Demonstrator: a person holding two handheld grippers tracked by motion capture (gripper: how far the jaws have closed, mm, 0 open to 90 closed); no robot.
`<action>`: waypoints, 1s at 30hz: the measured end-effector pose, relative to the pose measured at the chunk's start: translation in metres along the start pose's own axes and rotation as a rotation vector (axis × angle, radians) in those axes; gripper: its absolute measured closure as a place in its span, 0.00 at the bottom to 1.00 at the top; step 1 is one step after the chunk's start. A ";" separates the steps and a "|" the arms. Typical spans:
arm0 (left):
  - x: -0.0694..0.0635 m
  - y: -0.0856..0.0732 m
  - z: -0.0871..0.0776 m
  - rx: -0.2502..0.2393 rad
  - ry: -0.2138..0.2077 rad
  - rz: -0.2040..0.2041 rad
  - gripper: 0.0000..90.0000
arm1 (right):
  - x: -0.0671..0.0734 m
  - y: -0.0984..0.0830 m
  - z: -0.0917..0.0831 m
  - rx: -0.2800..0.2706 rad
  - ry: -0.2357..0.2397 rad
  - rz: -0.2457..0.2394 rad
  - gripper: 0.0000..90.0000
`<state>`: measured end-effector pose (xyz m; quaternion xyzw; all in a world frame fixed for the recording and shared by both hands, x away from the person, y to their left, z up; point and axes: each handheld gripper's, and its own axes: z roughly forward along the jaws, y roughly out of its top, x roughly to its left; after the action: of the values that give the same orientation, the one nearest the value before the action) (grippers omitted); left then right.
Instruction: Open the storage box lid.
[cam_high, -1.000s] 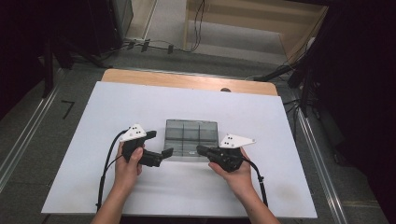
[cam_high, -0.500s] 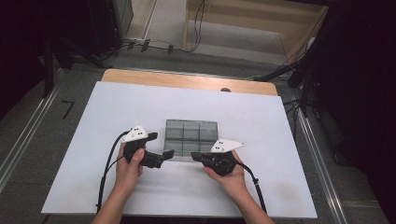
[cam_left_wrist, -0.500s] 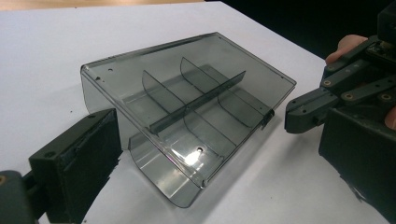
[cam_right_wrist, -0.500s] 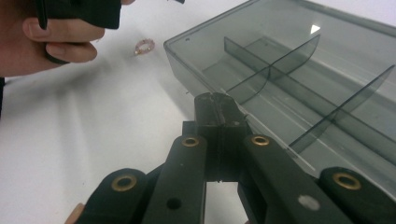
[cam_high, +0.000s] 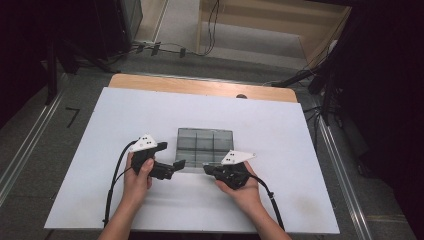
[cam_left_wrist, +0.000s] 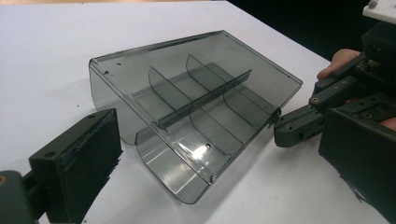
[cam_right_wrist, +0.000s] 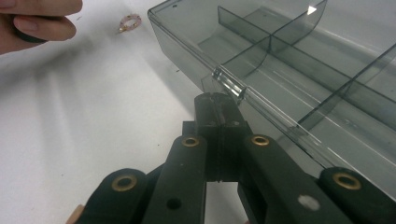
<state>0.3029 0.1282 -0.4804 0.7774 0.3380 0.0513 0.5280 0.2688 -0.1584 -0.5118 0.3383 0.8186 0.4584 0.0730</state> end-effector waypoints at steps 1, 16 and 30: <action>0.000 0.000 0.000 0.002 0.000 0.000 0.00 | 0.000 0.000 0.001 0.005 0.001 0.004 0.97; 0.001 -0.001 0.000 0.003 0.000 -0.002 0.00 | -0.001 -0.003 0.005 0.040 -0.036 0.030 0.97; 0.001 0.000 -0.001 0.003 -0.001 -0.003 0.00 | -0.001 -0.003 0.003 0.024 -0.031 0.032 0.97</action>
<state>0.3034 0.1295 -0.4807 0.7776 0.3393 0.0497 0.5271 0.2695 -0.1576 -0.5158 0.3594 0.8173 0.4442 0.0740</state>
